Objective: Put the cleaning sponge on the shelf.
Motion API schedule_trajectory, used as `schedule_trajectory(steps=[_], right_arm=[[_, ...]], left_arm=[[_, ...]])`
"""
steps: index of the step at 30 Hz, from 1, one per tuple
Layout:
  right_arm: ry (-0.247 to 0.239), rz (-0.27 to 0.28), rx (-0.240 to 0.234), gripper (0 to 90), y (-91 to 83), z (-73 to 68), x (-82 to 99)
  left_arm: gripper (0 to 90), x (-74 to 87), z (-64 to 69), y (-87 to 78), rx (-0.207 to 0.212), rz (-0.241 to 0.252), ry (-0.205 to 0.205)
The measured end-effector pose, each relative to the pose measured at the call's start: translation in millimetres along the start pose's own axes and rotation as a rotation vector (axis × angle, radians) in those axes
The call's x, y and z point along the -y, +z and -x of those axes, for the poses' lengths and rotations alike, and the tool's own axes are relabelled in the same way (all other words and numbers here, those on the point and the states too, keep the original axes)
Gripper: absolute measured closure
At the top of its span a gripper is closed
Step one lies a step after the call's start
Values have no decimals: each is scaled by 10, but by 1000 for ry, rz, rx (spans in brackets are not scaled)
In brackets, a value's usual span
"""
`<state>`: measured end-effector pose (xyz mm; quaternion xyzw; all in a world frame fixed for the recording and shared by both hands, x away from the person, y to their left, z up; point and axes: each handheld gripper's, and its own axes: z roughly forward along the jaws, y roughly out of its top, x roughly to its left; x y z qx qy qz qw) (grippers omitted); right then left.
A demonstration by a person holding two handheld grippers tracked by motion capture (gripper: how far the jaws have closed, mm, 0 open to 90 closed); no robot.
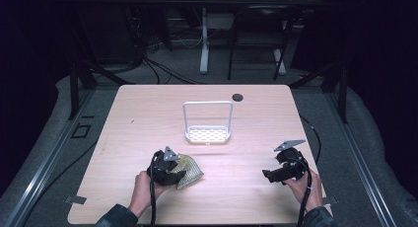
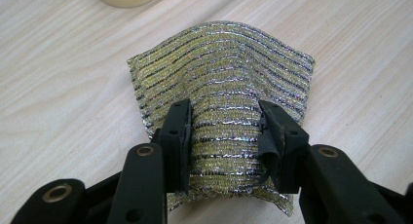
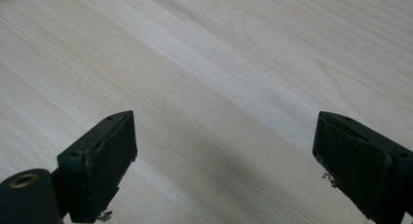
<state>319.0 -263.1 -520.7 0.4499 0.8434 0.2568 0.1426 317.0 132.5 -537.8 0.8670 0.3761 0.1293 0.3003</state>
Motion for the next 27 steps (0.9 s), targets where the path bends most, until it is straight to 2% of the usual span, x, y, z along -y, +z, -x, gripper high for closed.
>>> schedule_trajectory(steps=[4, 8, 21, 27], right_arm=[[0, -1, 0, 86, 4, -7, -3], [2, -2, 0, 86, 5, -9, -4], [-3, 0, 3, 85, -1, 1, -2], [-1, -3, 3, 85, 4, -7, -4]], left_arm=[[585, -32, -8, -9, 2, 13, -6], [584, -84, 6, -14, -6, 47, -6], [579, -242, 71, 63, -6, 69, -4], [579, -316, 88, 100, -9, 103, -18]])
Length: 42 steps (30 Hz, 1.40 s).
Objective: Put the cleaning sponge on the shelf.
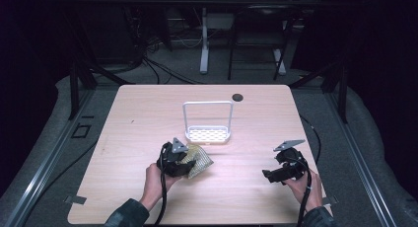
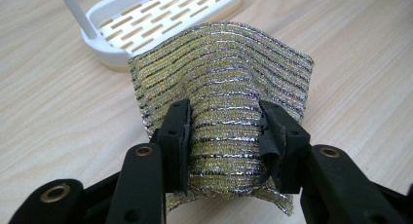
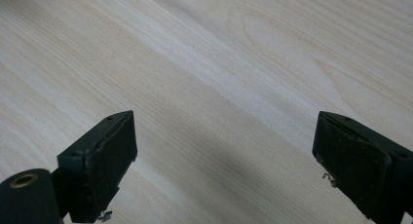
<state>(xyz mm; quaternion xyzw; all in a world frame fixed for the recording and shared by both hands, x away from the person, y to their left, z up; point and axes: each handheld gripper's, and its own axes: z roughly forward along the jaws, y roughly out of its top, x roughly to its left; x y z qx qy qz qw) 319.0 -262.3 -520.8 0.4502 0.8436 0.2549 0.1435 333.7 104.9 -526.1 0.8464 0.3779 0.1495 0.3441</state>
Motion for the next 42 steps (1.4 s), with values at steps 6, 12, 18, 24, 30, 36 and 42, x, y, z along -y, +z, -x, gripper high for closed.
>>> schedule_trajectory(steps=[6, 12, 18, 24, 30, 36, 42], right_arm=[[-13, -10, 10, 86, 13, -5, 4], [-7, -3, 6, 86, -2, -14, 2], [-11, -3, 2, 83, 0, -11, 4], [-9, -1, 0, 82, -3, -10, 4], [-8, -2, 1, 82, -2, -10, 3], [-6, 1, 2, 81, -7, -6, 5], [-7, 1, 1, 82, -7, -5, 6]], left_arm=[[577, -37, 14, 43, -3, 9, -7], [577, -107, 24, 80, -6, 25, -24], [577, -171, 9, 119, -19, 34, -49], [576, -238, 20, 183, -44, 44, -66], [571, -336, 23, 226, -64, 66, -80], [570, -431, 35, 292, -101, 100, -114], [570, -505, 42, 369, -130, 122, -145]])
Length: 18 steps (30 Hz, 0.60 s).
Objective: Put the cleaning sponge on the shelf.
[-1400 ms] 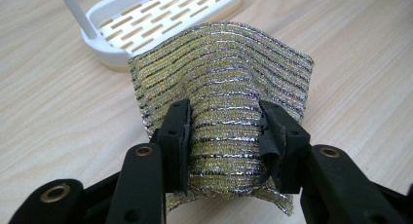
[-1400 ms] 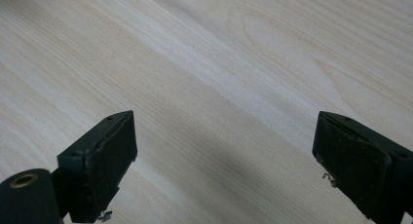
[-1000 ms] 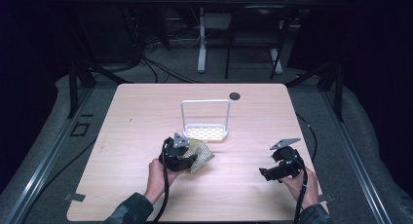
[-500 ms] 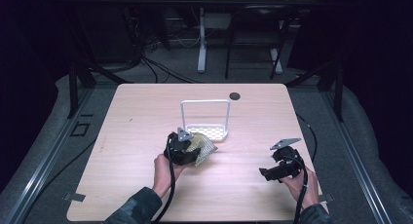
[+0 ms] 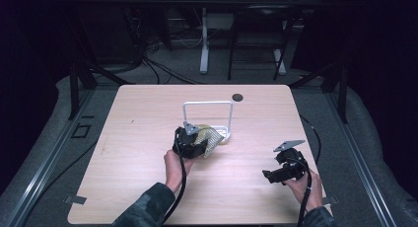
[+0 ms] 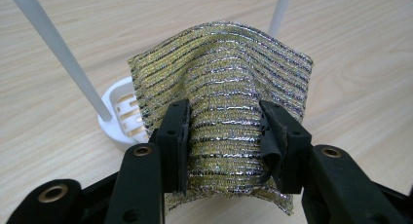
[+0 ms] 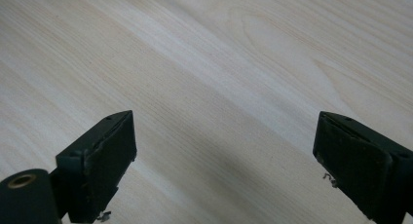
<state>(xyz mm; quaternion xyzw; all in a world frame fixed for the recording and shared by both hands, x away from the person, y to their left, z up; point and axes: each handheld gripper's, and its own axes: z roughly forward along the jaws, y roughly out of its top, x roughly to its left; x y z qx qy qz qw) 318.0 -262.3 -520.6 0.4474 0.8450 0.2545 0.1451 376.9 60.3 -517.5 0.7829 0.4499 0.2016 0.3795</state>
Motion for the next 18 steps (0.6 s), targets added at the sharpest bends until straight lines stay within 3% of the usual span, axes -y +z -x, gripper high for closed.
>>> schedule_trajectory(steps=[10, 18], right_arm=[[-5, 4, 2, 82, -2, 10, 2], [-4, 2, 0, 84, 3, 8, 4]], left_arm=[[564, -75, -5, 150, -37, 24, -68], [562, -134, 0, 240, -82, 32, -76]])
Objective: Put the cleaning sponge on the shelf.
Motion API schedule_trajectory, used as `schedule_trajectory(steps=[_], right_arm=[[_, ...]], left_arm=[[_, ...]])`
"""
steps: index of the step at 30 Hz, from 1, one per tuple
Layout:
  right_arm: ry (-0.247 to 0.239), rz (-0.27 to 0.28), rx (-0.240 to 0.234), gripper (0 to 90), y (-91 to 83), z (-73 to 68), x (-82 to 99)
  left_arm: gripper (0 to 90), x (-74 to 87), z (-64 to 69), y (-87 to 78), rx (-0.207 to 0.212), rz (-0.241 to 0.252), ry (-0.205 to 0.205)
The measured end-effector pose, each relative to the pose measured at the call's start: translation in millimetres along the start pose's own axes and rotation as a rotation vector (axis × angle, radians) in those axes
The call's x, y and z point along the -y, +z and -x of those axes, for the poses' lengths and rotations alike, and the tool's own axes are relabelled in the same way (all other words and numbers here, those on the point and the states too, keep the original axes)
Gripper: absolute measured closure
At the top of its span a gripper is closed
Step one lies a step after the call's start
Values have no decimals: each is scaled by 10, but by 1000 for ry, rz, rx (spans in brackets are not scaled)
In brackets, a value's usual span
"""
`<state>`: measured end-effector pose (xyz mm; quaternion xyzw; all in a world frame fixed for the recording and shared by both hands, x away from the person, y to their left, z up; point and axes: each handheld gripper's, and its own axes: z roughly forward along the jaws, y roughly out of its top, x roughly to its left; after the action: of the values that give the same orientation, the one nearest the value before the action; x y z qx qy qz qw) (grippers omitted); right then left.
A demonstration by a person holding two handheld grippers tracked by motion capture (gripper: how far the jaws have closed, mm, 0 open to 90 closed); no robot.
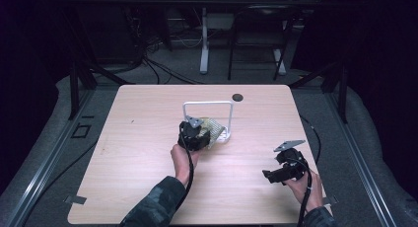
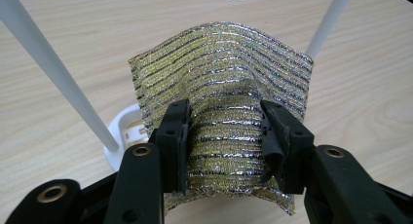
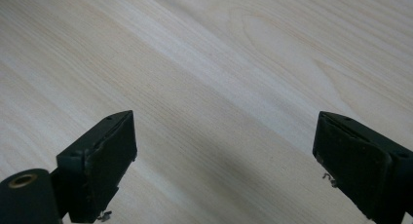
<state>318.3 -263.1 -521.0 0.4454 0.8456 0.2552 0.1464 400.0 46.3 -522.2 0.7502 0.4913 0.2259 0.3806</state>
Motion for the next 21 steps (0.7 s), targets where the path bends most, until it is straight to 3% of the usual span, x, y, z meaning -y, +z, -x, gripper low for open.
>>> schedule_trajectory(steps=[5, 12, 21], right_arm=[[0, 0, -3, 85, 0, -3, -1], [5, 1, -11, 86, 2, -8, -1], [-2, 1, -12, 86, -8, -4, -2]], left_arm=[[562, 9, 28, 73, -27, 4, 2], [561, 12, 46, 190, -63, 9, -28], [555, -27, 86, 299, -82, -6, -47]])
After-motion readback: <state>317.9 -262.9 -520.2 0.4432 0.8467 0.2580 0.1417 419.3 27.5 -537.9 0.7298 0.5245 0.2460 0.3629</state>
